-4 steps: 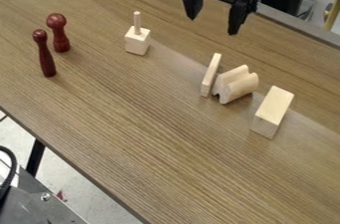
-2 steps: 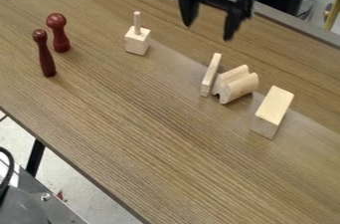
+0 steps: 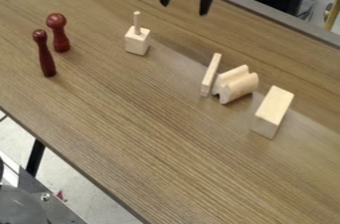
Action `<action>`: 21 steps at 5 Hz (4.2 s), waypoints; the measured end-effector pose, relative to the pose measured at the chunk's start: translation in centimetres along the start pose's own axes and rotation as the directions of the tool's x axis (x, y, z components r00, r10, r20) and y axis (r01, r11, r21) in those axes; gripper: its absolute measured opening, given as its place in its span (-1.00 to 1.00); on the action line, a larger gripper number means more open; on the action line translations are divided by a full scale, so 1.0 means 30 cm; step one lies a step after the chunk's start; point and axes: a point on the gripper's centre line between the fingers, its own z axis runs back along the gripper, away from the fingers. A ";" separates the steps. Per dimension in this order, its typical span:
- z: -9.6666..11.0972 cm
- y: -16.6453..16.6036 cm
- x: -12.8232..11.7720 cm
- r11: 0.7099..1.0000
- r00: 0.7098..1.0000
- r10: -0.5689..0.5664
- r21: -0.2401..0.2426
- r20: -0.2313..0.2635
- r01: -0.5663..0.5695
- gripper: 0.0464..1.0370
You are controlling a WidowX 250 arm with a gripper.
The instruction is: Move the cylinder from the block with hole to the table
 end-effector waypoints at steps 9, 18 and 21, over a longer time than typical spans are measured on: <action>-0.029 0.232 -0.052 0.998 0.992 0.066 0.017 -0.105 -0.064 0.85; -0.028 0.221 -0.088 0.999 0.993 0.039 -0.018 -0.114 -0.041 0.93; -0.050 0.229 -0.104 0.999 0.992 0.041 0.001 -0.116 -0.041 -0.29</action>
